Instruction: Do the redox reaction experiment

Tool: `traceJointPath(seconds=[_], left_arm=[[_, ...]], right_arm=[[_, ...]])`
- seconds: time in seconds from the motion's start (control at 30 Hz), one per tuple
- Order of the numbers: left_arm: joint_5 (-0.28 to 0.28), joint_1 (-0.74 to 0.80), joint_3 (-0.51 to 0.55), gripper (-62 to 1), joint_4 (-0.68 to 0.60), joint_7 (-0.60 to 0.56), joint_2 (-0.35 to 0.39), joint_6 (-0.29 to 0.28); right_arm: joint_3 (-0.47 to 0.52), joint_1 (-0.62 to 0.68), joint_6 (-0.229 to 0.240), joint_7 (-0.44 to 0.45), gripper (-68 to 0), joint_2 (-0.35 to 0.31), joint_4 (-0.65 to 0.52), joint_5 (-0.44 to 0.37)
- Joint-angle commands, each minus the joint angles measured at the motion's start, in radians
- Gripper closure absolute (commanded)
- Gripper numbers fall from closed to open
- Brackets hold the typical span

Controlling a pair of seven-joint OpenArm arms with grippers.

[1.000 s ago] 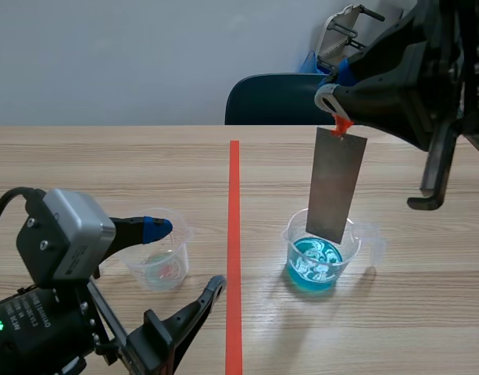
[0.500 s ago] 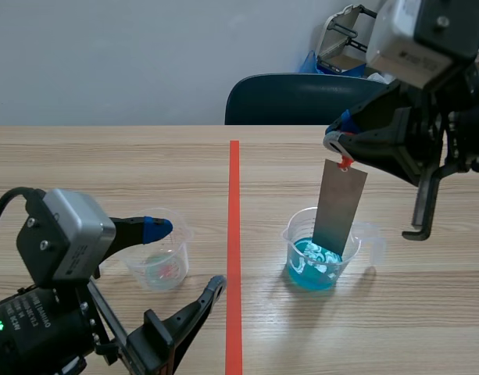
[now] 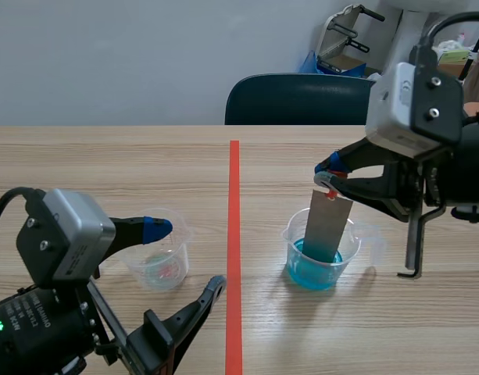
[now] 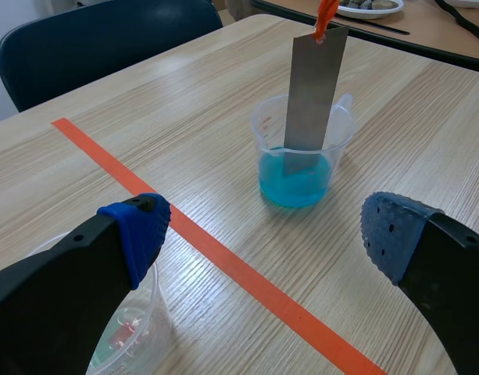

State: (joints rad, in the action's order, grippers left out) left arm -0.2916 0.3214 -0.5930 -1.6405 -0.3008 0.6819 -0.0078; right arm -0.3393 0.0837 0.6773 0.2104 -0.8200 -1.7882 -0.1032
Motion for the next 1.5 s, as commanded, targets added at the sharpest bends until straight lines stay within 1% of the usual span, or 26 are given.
traceJointPath(seconds=[0.0,0.17,0.27,1.47], left_arm=[[-0.002,-0.001,0.001,-52.5,-0.008,-0.017,-0.008,0.002],[-0.002,-0.001,0.001,-52.5,-0.008,-0.017,-0.008,0.002],[-0.002,-0.001,0.001,-52.5,-0.008,-0.017,-0.008,0.002],[-0.002,-0.001,0.001,-52.5,-0.008,-0.017,-0.008,0.002]], right_arm=[[-0.003,-0.012,-0.002,0.045,-0.6,0.0,0.005,0.011],[-0.024,-0.012,-0.002,0.13,-0.6,0.0,0.055,0.072],[-0.027,-0.012,-0.002,0.151,-0.6,0.0,0.076,0.075],[-0.027,-0.012,-0.002,0.155,-0.6,0.0,0.081,0.077]])
